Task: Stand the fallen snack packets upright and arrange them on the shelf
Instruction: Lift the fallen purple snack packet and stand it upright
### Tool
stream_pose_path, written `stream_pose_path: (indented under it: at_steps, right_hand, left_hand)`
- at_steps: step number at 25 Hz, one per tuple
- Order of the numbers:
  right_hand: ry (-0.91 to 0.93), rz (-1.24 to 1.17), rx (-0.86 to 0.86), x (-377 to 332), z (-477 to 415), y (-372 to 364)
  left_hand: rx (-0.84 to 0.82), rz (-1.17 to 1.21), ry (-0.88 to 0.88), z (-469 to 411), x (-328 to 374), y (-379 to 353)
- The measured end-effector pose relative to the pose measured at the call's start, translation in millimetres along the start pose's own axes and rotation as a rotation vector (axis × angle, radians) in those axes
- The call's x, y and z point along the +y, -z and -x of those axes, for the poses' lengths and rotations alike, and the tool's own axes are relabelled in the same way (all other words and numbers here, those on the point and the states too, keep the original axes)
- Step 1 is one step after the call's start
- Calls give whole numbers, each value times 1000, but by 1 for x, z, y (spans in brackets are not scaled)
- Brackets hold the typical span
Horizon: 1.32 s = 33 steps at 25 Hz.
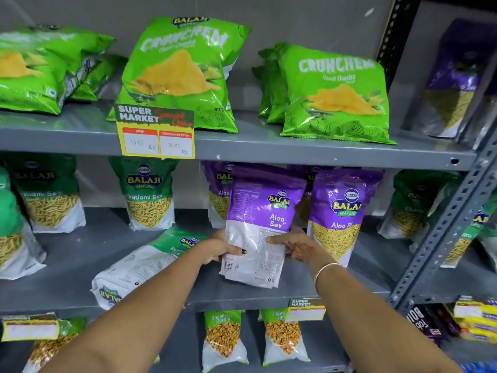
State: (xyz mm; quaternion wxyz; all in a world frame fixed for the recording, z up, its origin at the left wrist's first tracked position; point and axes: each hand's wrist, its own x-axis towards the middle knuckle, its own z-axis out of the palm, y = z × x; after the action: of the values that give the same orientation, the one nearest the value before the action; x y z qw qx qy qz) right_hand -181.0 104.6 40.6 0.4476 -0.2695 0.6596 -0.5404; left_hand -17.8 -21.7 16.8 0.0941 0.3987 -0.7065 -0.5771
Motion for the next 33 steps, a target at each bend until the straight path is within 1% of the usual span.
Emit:
stream_pose_path:
  at_steps: [2, 4, 8, 11, 13, 15, 17, 18, 20, 21, 22, 24, 26, 28, 30, 31, 33]
  right_hand:
    - [144, 24, 71, 4, -16, -10]
    - [248, 40, 139, 14, -38, -17]
    - [279, 156, 194, 22, -62, -28]
    - [296, 195, 158, 23, -69, -34]
    - [273, 210, 142, 26, -74, -35]
    - [201, 274, 192, 29, -73, -34]
    - [64, 390, 306, 33, -70, -33]
    - [-25, 392, 326, 35, -68, -33]
    - [-181, 232, 261, 34, -62, -38]
    - [-229, 158, 221, 34, -61, -40]
    - [-254, 133, 186, 34, -60, -42]
    - [-249, 166, 141, 36, -61, -41]
    - [-187, 274, 42, 39, -58, -33]
    - [-84, 395, -109, 44, -58, -24]
    - [3, 449, -226, 52, -57, -27]
    - [45, 492, -224, 58, -58, -31]
    - [119, 495, -157, 66, -63, -33]
  left_hand:
    - [188, -110, -108, -10, -6, -1]
    - [344, -128, -160, -18, -12, -2]
    - [468, -38, -149, -34, -31, -4]
    - [520, 15, -140, -36, -44, -6]
    - [453, 46, -138, -34, -48, -2]
    - [341, 29, -136, -32, -51, 6]
    - [248, -38, -112, -26, -53, 12]
    - [212, -63, -104, -24, -54, 14]
    - [152, -87, -102, -16, -53, 15]
    - [148, -129, -116, -13, -51, 16]
    - [177, -163, -138, -14, -50, 17]
    - [265, -245, -195, -18, -46, 19]
    - [274, -205, -173, -20, -37, 18]
    - [195, -153, -139, -22, -31, 14]
    - [103, -116, -128, -24, -26, 7]
    - [76, -96, -133, -25, -24, 3]
    - [52, -43, -140, -26, -21, 0]
